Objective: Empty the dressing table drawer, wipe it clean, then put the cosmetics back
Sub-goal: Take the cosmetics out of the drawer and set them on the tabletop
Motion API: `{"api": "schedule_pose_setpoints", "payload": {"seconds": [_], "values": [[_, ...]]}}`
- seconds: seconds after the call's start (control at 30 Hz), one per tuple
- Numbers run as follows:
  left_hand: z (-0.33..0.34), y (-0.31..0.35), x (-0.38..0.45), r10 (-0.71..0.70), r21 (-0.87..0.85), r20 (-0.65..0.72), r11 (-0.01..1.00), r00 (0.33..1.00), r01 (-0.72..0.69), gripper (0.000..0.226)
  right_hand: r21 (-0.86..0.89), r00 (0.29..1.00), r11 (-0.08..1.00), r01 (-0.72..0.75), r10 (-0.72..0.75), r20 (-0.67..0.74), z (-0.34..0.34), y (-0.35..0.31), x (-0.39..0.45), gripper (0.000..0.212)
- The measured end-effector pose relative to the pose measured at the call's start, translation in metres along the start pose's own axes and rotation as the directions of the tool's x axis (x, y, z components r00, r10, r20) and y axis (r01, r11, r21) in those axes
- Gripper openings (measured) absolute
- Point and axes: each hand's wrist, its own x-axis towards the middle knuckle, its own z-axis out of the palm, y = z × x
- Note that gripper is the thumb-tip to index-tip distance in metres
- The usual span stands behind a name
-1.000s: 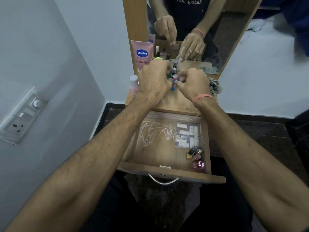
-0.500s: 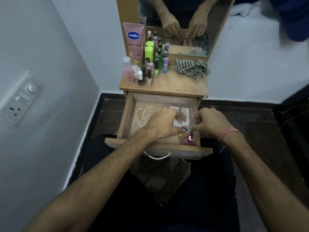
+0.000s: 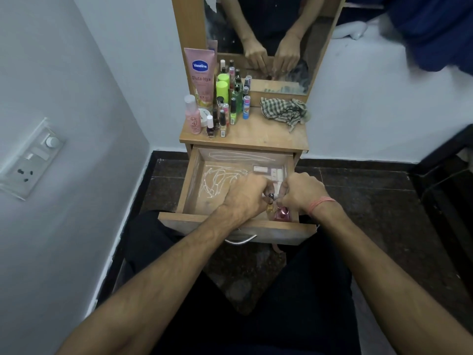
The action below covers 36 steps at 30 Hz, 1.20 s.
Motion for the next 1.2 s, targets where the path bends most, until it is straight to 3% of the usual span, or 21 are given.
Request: {"api": "schedule_pose_setpoints", "payload": {"seconds": [0.2,0.33,0.43,0.53,0.63,0.73,0.93,1.2], "values": [[-0.009,-0.010,-0.004,-0.024,-0.053,0.008,0.998,1.000,0.024,0.013,-0.025,0.999,0.999,0.032,-0.032,0.005,-0.008,-0.007,0.002,0.014],[-0.043,-0.017,0.000,0.000,-0.002,-0.017,1.000,1.000,0.000,0.015,0.114,0.996,0.989,0.089,-0.085,-0.040,-0.032,-0.011,0.007,0.006],[-0.085,-0.018,0.012,0.032,-0.002,-0.065,0.999,0.997,-0.032,0.019,0.229,0.984,0.958,0.173,-0.156,-0.089,-0.061,-0.017,0.012,0.013],[-0.130,-0.020,0.028,0.062,0.034,-0.181,0.998,0.981,-0.057,0.022,0.269,0.947,0.926,0.264,-0.196,-0.256,-0.090,-0.027,0.022,0.013],[-0.165,-0.021,0.049,0.097,0.130,-0.284,0.990,0.954,-0.062,0.023,0.231,0.855,0.907,0.353,-0.212,-0.473,-0.108,-0.042,0.039,0.012],[-0.182,-0.024,0.074,0.088,0.189,-0.303,0.982,0.949,-0.031,0.024,0.201,0.792,0.893,0.403,-0.230,-0.566,-0.115,-0.059,0.065,0.012],[-0.181,-0.039,0.103,0.028,0.211,-0.248,0.977,0.968,0.026,0.026,0.137,0.768,0.901,0.411,-0.261,-0.585,-0.115,-0.077,0.113,0.017],[-0.176,-0.052,0.121,0.020,0.206,-0.234,0.978,0.972,0.030,0.024,0.124,0.801,0.912,0.391,-0.271,-0.533,-0.106,-0.090,0.141,0.021]]}}
